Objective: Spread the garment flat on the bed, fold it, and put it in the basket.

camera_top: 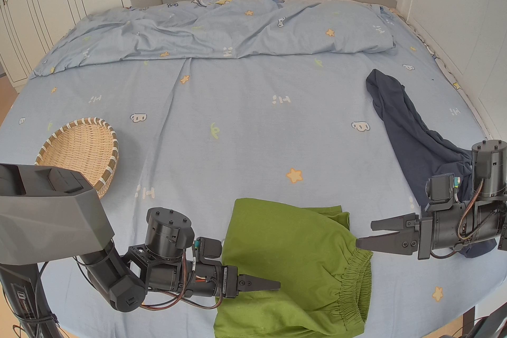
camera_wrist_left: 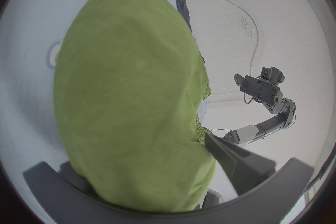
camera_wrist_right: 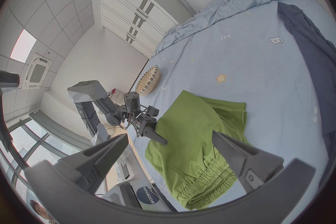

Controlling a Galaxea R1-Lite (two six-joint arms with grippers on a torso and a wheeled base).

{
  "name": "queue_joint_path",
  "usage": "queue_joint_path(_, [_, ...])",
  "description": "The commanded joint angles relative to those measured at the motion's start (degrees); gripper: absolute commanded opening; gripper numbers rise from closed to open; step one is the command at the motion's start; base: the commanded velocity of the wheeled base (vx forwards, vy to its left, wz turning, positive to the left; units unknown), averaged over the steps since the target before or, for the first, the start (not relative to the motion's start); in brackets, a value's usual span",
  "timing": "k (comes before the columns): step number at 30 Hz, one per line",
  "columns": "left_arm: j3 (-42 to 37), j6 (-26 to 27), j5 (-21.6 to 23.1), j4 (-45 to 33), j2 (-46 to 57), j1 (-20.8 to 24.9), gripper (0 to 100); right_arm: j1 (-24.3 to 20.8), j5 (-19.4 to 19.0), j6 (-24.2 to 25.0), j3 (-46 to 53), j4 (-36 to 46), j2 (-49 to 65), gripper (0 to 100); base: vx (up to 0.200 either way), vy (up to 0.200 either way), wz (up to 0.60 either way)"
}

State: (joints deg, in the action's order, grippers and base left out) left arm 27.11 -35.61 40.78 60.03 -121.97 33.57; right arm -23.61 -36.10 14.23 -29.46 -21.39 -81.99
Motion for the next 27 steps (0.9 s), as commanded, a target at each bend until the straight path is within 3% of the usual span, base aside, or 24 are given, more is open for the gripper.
queue_joint_path(1, [0.1,-1.5,0.0,0.1,0.4,-0.4,0,0.0,-0.1,0.0,0.1,0.0,-0.1,100,0.0,0.0,0.0])
queue_joint_path(6, [0.2,-6.6,0.1,-0.2,4.3,-1.3,0,0.1,0.0,0.0,0.0,0.1,-0.1,100,0.0,0.0,0.0])
queue_joint_path(7, [0.7,-9.6,0.2,-1.7,7.4,-3.2,0,0.1,0.0,0.0,0.0,0.1,-0.1,100,0.0,0.0,0.0])
queue_joint_path(10, [2.1,-10.8,0.1,-6.4,12.1,-6.0,0,0.9,-0.1,0.1,-0.3,0.2,-0.1,100,0.0,0.0,0.0])
queue_joint_path(13, [4.8,-10.9,0.2,-10.8,14.1,-8.9,0,1.5,-0.1,0.1,-0.4,0.2,0.0,100,0.0,0.0,0.0])
queue_joint_path(16, [11.4,-10.6,1.0,-22.1,16.5,-13.1,0,2.0,-0.1,0.1,-0.6,0.4,0.1,100,0.0,0.0,0.0])
queue_joint_path(20, [17.7,-8.9,1.1,-33.8,17.6,-14.3,0,2.4,-0.1,0.1,-0.8,0.4,0.1,100,0.0,0.0,0.0])
queue_joint_path(27, [21.9,-5.0,1.1,-43.2,19.4,-17.0,0,2.5,-0.1,0.1,-0.8,0.4,0.0,100,0.0,0.029,0.0])
